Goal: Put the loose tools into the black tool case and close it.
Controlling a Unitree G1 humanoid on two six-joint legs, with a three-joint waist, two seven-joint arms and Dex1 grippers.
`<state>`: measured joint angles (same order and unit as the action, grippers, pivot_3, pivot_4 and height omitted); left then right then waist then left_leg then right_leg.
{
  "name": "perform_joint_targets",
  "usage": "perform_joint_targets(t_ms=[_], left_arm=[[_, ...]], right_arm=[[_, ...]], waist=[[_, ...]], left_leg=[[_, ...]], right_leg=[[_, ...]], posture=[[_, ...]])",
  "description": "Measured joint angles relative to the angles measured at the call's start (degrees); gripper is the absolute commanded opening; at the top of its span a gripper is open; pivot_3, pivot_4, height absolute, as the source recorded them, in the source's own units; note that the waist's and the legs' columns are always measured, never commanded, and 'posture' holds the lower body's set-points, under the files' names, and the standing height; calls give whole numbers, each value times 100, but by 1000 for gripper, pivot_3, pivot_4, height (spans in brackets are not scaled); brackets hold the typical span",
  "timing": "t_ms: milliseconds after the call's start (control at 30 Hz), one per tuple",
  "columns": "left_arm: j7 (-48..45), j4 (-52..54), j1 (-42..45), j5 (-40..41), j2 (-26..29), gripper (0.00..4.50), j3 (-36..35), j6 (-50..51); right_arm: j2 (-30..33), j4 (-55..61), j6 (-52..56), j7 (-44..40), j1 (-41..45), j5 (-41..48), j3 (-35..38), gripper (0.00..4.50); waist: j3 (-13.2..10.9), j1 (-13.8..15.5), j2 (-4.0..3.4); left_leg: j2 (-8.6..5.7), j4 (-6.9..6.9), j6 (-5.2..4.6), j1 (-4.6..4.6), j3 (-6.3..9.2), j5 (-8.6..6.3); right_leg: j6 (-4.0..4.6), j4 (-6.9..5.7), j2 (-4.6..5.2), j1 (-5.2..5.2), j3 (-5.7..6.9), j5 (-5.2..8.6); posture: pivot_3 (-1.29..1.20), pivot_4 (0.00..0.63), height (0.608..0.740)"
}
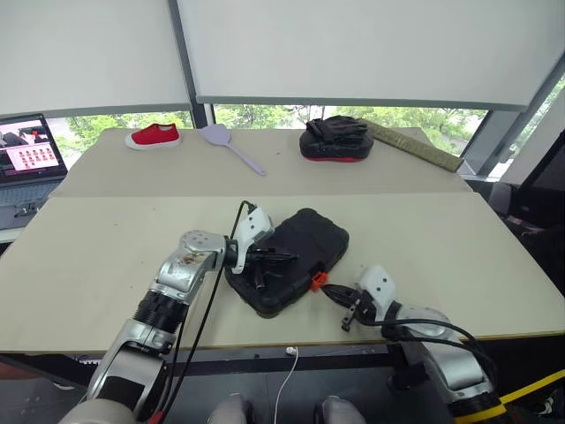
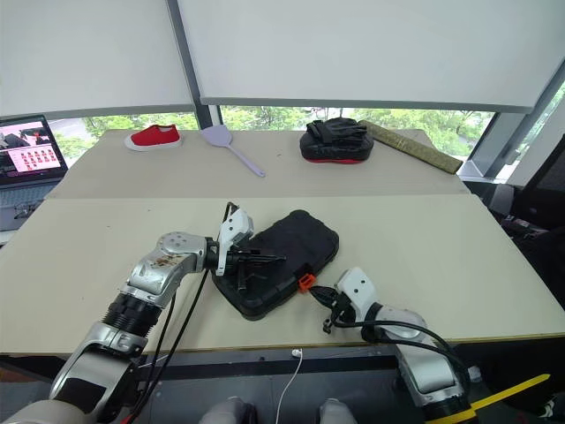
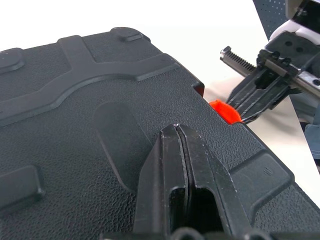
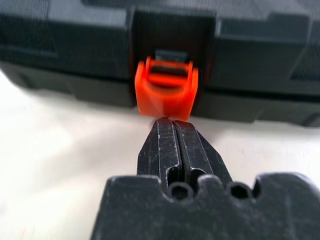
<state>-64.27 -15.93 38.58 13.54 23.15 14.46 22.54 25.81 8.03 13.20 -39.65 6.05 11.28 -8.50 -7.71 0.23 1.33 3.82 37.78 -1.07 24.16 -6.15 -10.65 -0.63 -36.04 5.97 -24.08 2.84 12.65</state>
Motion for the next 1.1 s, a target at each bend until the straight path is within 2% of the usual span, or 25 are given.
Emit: perform_joint_targets(t_ms=[433,733,867,1100], left_arm=[[52,-66,-16,-34,-9,55,-65,-1],[76,-66,23,-293,89,55,-37,-17],[112,-64,6,-327,-12,55,26,-16],[76,-28,-16,-319,-64,55,25,-14]], right_arm=[[-319,-492,93,-116,345,45,12,0],[-393,77,605,-161,411,711,462,0],[-460,211,539,-274,729,708,259,0],[-351,176,403,-361,389,767,326,0]], waist=[[0,-25,0],[0,-116,-1],[11,-82,-1],[34,-17,-3]], left_leg=[[2,0,3,1,1,-2],[11,-5,23,-12,6,-14],[8,-23,31,-50,24,-19],[-8,-53,27,-44,11,-22]], right_leg=[[0,-3,-4,-7,-5,-1],[2,-3,-29,-8,-28,-3],[7,9,-36,-2,-30,1],[3,30,-30,2,-54,4]], posture=[[0,150,740],[0,150,740],[0,150,740],[0,150,740]])
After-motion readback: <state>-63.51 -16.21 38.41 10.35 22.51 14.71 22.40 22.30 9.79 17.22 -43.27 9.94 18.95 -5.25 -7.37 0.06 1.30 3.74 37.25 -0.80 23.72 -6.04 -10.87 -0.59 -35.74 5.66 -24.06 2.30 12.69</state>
